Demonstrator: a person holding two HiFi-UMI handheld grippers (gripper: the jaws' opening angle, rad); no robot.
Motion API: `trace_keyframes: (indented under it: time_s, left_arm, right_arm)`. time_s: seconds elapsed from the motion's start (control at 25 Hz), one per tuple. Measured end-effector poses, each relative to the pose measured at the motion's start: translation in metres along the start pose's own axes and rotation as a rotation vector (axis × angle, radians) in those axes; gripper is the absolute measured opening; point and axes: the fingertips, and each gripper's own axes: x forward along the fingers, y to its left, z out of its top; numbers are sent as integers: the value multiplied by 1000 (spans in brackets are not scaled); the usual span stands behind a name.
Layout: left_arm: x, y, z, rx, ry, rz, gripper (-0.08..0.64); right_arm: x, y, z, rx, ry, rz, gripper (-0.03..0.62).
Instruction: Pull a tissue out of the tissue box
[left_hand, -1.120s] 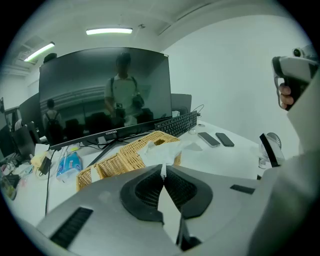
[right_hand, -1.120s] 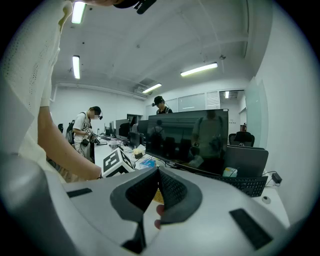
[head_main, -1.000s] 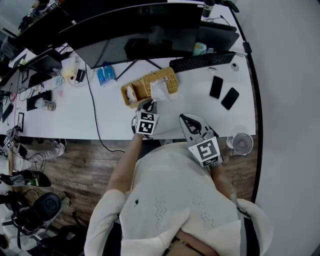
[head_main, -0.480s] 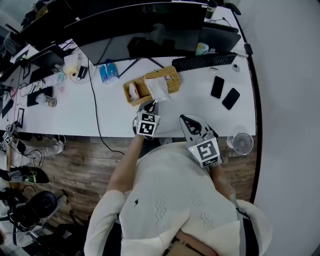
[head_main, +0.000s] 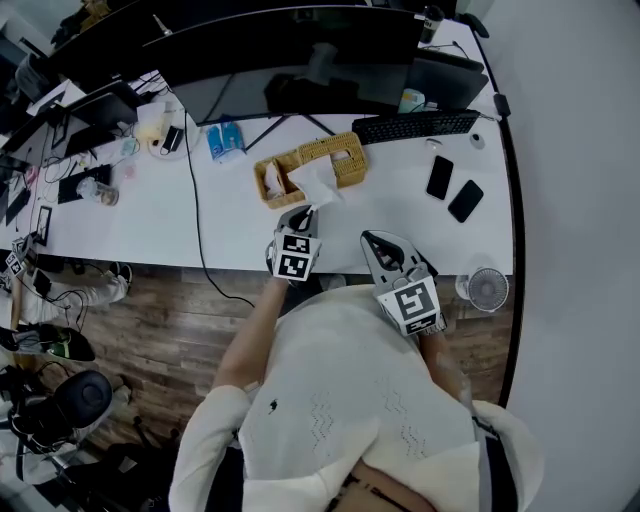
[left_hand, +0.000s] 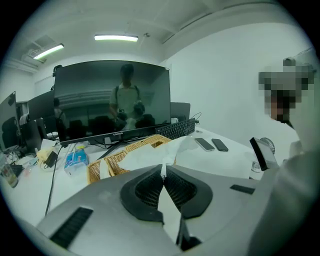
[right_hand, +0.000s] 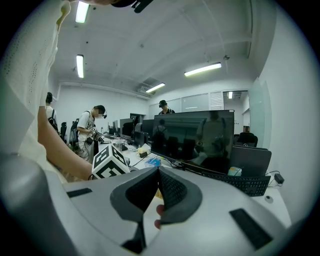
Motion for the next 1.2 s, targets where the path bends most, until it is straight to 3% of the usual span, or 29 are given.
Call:
trace_keyframes:
  time_s: [0.56,1.2]
  left_arm:
    - [-50,-4,9,-61,-107,23,14]
    - [-124,-5,41,-80,-272,44,14]
  right_arm:
    - [4,18,-2,-28,18,49,2]
    - [10,21,-1,-30,18,70,2]
